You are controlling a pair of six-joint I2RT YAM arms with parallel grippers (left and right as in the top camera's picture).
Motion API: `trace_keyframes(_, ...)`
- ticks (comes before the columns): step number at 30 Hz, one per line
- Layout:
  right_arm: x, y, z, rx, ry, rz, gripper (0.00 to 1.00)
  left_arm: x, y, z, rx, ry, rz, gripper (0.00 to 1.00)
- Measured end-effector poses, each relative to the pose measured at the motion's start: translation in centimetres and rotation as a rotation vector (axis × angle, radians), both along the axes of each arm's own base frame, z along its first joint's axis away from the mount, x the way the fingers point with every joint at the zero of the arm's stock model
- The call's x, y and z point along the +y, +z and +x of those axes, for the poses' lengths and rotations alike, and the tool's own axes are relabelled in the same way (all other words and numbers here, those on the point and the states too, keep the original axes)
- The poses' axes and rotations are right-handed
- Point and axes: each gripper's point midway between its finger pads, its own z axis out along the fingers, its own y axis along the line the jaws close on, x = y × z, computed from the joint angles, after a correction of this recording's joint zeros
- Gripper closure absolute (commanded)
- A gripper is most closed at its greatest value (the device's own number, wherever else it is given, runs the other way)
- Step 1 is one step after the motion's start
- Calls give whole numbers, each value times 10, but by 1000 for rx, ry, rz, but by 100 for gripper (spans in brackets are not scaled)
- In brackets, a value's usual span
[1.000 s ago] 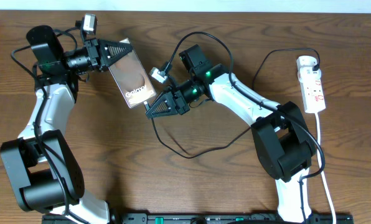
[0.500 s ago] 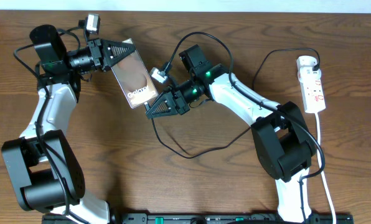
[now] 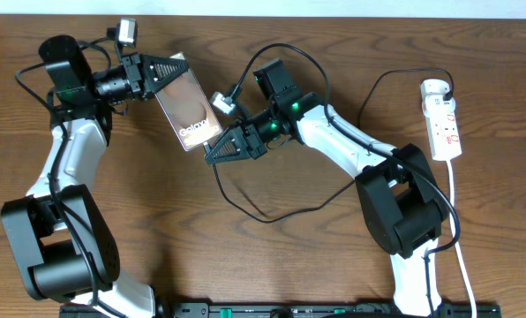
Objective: Plug charger to phone and switch on socket
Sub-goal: 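Push the USB-C plug into the phone's port with the right gripper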
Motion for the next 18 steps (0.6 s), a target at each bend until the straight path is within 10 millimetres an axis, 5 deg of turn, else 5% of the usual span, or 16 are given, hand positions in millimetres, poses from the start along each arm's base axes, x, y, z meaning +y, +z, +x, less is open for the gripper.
trace_keyframes(18,2,5,5,80,1,-38,99,5,0,4,-27,28,15,93)
